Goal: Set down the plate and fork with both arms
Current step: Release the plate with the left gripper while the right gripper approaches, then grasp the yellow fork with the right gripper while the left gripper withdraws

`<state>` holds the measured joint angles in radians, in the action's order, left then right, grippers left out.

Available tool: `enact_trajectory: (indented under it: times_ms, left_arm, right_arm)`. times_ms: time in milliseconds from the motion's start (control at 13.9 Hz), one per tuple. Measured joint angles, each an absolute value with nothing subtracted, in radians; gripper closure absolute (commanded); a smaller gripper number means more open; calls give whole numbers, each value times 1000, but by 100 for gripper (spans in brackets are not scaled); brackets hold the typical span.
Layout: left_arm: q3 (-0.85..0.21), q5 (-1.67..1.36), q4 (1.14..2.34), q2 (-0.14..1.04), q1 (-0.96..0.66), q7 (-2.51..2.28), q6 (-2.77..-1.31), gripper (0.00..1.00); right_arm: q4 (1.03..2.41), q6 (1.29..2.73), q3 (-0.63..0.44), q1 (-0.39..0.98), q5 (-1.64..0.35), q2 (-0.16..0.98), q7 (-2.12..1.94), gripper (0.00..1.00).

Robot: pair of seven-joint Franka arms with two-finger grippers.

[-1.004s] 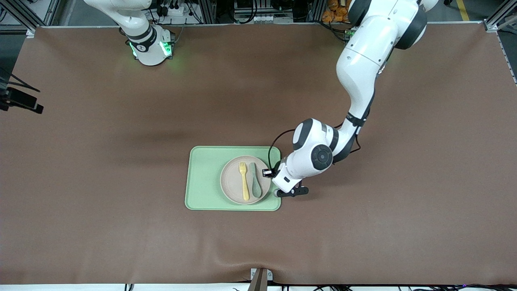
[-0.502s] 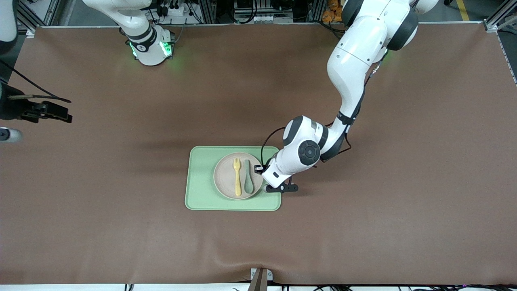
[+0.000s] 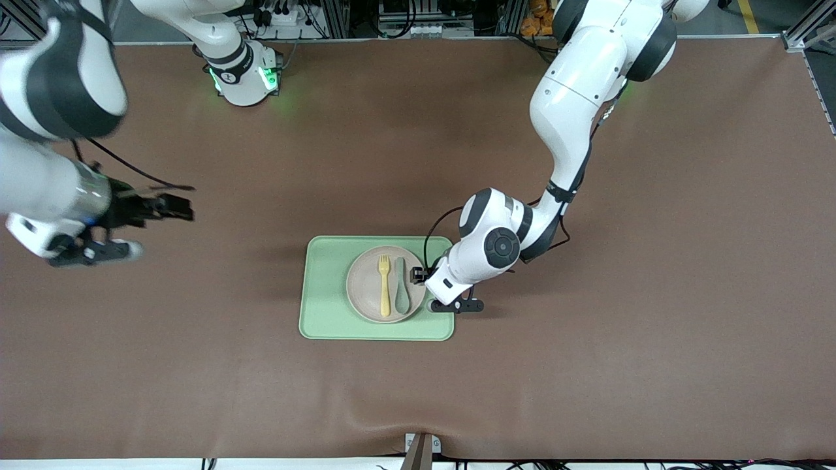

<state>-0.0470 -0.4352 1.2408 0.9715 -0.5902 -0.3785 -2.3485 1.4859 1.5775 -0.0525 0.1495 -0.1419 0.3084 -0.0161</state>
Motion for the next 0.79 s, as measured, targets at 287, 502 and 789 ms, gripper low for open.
enact_trajectory:
  times_ms: [287,502,789]
  left_arm:
    - [16,-435,1215,944,-590,-378,-2277,0]
    - [60,-409,1209,882,-587,-377,-2227,0]
    - [78,-347,1210,843,-544,-375,-2195,0]
  right_arm:
    - [1485,1767,-50,212,-251,491,-29,0]
    - [1482,1929,-47,350,-253,564,-24,0]
    - [1482,2088,-50,438,-253,631,-7,0]
